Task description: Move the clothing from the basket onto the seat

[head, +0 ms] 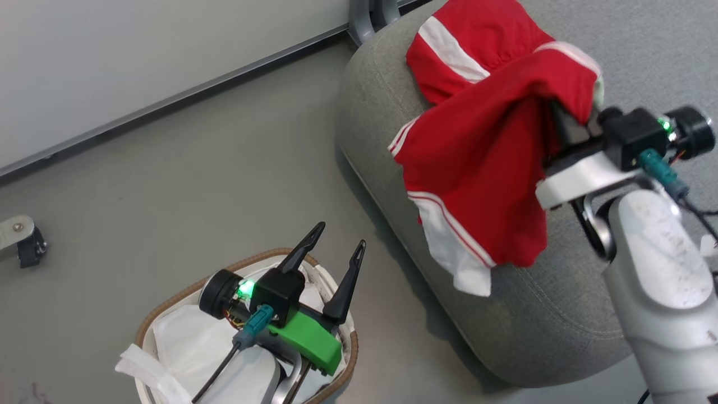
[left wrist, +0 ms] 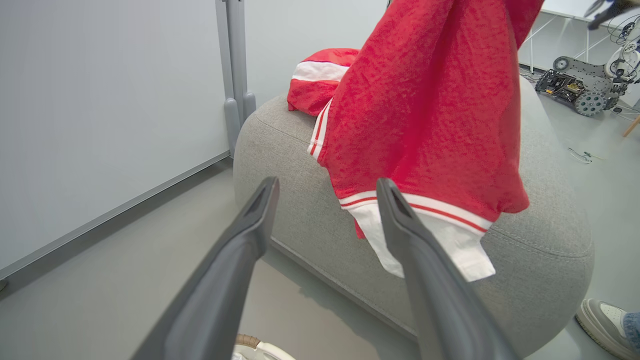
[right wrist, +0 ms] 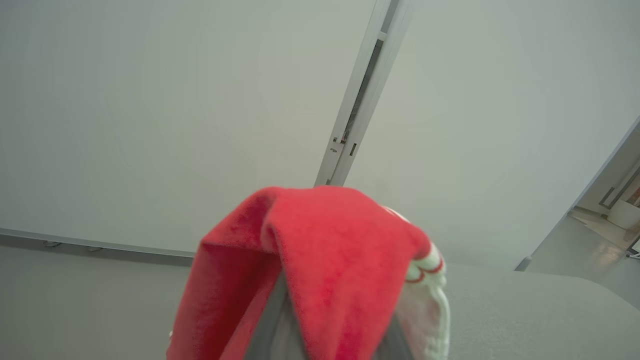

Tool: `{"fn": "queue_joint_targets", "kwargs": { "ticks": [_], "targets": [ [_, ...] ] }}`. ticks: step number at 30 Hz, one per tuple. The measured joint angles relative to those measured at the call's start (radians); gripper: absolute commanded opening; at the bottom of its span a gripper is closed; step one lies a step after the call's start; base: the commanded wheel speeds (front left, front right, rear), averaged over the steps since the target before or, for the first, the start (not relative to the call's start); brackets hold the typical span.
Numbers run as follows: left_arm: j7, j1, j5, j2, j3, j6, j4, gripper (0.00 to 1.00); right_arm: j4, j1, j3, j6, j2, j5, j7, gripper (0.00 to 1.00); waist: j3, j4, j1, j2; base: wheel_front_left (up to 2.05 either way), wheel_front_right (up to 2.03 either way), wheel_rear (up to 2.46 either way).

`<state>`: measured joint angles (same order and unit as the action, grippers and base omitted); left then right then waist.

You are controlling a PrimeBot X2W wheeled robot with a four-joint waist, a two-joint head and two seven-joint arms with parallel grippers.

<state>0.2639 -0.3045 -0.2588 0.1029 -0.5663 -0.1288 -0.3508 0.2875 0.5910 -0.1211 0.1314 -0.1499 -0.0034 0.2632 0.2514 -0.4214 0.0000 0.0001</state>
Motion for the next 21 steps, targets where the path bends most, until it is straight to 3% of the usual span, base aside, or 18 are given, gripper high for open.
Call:
{"fn": "queue_joint_targets", "kwargs": {
  "ticks": [4, 13, 21],
  "targets": [
    [0.000, -0.015, 0.004, 0.012, -0.022, 0.000, 0.008, 1.00, 0.028, 0.166, 0.014, 0.000, -0.059, 0.000, 0.000, 0.00, 0.039, 0.021, 0.0000, 0.0000, 0.00, 0.00, 0.00],
    [0.000, -0.084, 0.025, 0.046, -0.034, 0.000, 0.042, 1.00, 0.147, 0.514, 0.124, 0.000, -0.289, 0.011, -0.022, 0.00, 0.165, 0.089, 0.0002, 0.0000, 0.00, 0.00, 0.00],
    [0.000, -0.155, 0.063, 0.060, -0.038, 0.000, 0.062, 1.00, 0.307, 0.547, 0.264, 0.000, -0.383, 0.048, -0.019, 0.00, 0.298, 0.144, 0.0002, 0.0000, 0.00, 0.00, 0.00]
  ]
}}
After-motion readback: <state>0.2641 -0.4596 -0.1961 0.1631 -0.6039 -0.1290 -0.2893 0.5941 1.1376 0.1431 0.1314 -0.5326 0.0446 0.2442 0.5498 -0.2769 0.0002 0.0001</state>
